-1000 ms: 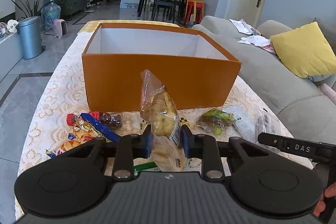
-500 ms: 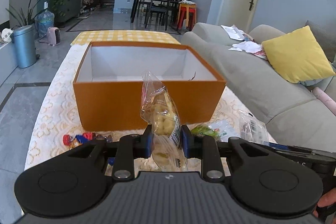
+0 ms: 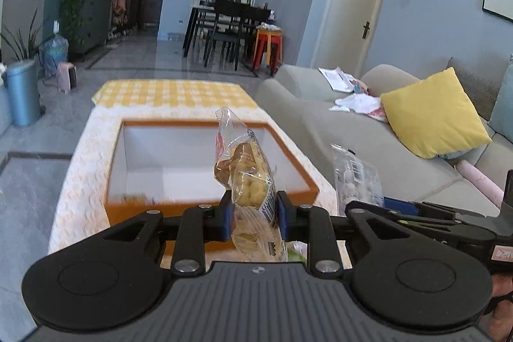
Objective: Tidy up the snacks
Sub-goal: 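Carry both items into the orange box and open both grippers to release them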
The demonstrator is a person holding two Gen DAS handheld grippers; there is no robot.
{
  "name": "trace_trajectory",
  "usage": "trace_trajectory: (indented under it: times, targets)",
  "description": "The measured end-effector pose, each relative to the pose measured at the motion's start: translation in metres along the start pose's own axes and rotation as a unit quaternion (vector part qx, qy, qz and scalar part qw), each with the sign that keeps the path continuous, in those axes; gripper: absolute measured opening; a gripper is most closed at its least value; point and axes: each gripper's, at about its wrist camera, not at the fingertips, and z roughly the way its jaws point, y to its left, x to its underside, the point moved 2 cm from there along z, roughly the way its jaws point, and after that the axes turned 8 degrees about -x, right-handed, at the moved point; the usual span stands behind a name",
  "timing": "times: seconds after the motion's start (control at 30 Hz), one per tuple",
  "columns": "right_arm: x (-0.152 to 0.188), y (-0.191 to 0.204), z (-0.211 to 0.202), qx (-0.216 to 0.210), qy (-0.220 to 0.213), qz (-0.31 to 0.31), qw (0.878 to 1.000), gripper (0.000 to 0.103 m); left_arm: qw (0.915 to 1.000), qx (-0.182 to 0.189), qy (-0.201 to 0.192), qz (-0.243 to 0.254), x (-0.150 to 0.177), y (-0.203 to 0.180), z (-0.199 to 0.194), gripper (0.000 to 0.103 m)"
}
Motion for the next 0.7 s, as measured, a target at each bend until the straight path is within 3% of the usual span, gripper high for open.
trace_trajectory:
  times: [0.27,0.53,0.7]
  targets:
    - [-0.047,-0.002,0.046,-0.015,0.016,-0.001,1.000,0.056,0.9997,-0.018,0.013,-0.009,-0.035,0.013,0.026,0.030]
    - [-0.067,-0.004,0.106,0.008,0.080,-0.011,0.997,0.056,0.9954,-0.051,0.078,-0.022,-0.039,0.037,0.078,0.030]
    - [-0.065,-0.005,0.133,0.015,0.108,-0.024,0.994,0.056,0.9919,-0.050,0.110,-0.038,-0.035,0.048,0.098,0.030]
